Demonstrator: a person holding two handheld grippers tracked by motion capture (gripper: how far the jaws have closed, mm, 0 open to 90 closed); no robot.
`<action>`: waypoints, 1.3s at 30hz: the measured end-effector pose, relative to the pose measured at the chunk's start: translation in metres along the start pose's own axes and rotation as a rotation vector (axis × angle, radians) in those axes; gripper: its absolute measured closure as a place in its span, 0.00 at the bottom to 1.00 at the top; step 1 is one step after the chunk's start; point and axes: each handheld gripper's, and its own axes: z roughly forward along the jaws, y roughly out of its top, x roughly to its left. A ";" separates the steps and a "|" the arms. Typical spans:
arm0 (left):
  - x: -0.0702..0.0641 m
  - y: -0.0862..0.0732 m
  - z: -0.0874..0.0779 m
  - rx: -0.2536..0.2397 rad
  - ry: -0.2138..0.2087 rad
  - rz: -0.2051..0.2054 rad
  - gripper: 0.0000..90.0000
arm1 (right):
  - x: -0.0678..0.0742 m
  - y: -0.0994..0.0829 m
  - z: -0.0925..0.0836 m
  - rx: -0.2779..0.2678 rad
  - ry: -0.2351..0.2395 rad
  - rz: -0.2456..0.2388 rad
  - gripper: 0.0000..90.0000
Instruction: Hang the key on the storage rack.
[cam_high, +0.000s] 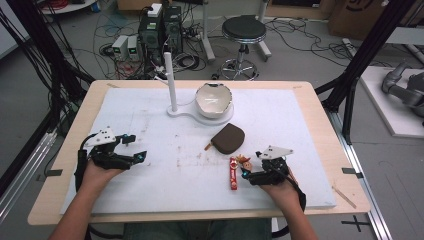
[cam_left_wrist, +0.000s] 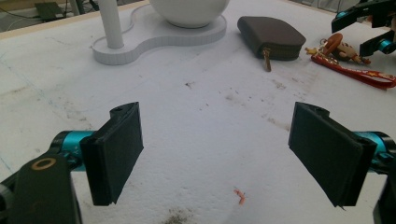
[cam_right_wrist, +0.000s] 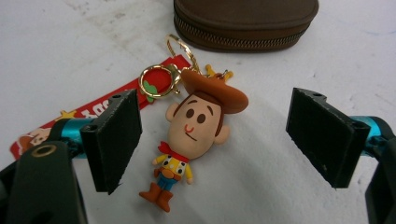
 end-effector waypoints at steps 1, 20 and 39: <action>0.000 0.000 0.000 0.000 0.000 0.000 0.20 | 0.000 0.000 0.000 0.000 0.000 0.000 0.20; -0.002 -0.001 0.004 0.021 -0.001 0.005 0.20 | -0.002 0.005 0.018 0.075 0.036 -0.015 0.33; -0.004 0.000 0.004 0.026 -0.006 0.007 0.20 | -0.003 0.008 0.013 0.042 0.068 -0.043 0.53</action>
